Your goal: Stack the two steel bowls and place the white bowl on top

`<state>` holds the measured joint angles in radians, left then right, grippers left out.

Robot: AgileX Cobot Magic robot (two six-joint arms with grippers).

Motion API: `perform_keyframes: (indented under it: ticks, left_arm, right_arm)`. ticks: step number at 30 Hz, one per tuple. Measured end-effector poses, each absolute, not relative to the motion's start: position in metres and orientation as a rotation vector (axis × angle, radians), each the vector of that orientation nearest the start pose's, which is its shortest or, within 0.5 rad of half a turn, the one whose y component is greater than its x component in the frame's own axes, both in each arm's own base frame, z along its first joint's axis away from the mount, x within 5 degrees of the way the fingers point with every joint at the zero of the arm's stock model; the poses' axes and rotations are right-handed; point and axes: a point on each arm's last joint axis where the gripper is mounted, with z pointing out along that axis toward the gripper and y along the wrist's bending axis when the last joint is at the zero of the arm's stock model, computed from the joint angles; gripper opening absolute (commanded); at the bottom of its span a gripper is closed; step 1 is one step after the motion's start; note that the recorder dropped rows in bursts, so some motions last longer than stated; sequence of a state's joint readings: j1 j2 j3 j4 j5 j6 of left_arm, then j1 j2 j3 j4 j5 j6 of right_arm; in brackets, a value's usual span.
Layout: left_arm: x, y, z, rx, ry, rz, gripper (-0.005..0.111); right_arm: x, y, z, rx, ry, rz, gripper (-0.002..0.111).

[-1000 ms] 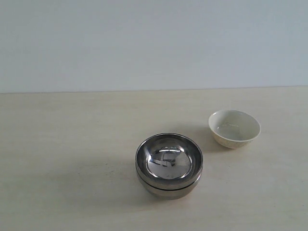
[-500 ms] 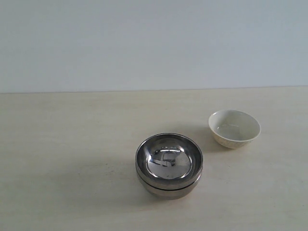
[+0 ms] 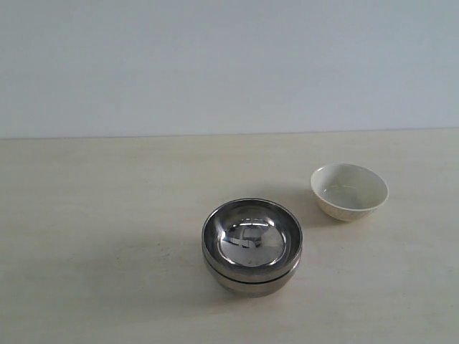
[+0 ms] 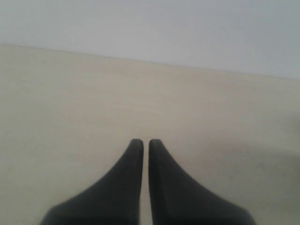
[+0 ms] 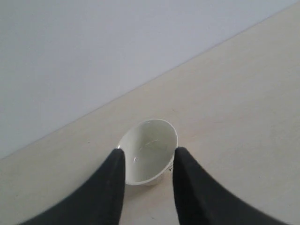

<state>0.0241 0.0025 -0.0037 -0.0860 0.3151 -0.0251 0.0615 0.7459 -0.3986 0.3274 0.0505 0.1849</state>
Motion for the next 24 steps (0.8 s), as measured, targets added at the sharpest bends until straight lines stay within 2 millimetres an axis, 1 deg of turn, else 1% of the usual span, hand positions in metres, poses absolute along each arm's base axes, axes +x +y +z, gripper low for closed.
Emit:
perform_keyframes:
  ticks: [5, 8, 10, 16, 24]
  left_arm:
    - [0.054, -0.001, 0.186, -0.099, 1.794, -0.083, 0.004]
    - [0.054, -0.001, 0.186, -0.099, 1.794, -0.083, 0.004]
    - [0.054, -0.001, 0.186, -0.099, 1.794, -0.083, 0.004]
    - [0.054, -0.001, 0.186, -0.099, 1.794, -0.083, 0.004]
    - [0.054, -0.001, 0.186, -0.099, 1.794, -0.083, 0.004]
  right_arm:
    - [0.162, 0.012, 0.282, 0.383, 1.866, 0.394, 0.031]
    - [0.164, 0.013, 0.284, 0.376, 1.874, 0.391, 0.031]
    - [0.166, 0.013, 0.282, 0.366, 1.885, 0.38, 0.031]
    - [0.179, 0.013, 0.267, 0.355, 1.975, 0.346, 0.031]
    - [0.181, 0.014, 0.264, 0.352, 1.992, 0.338, 0.031]
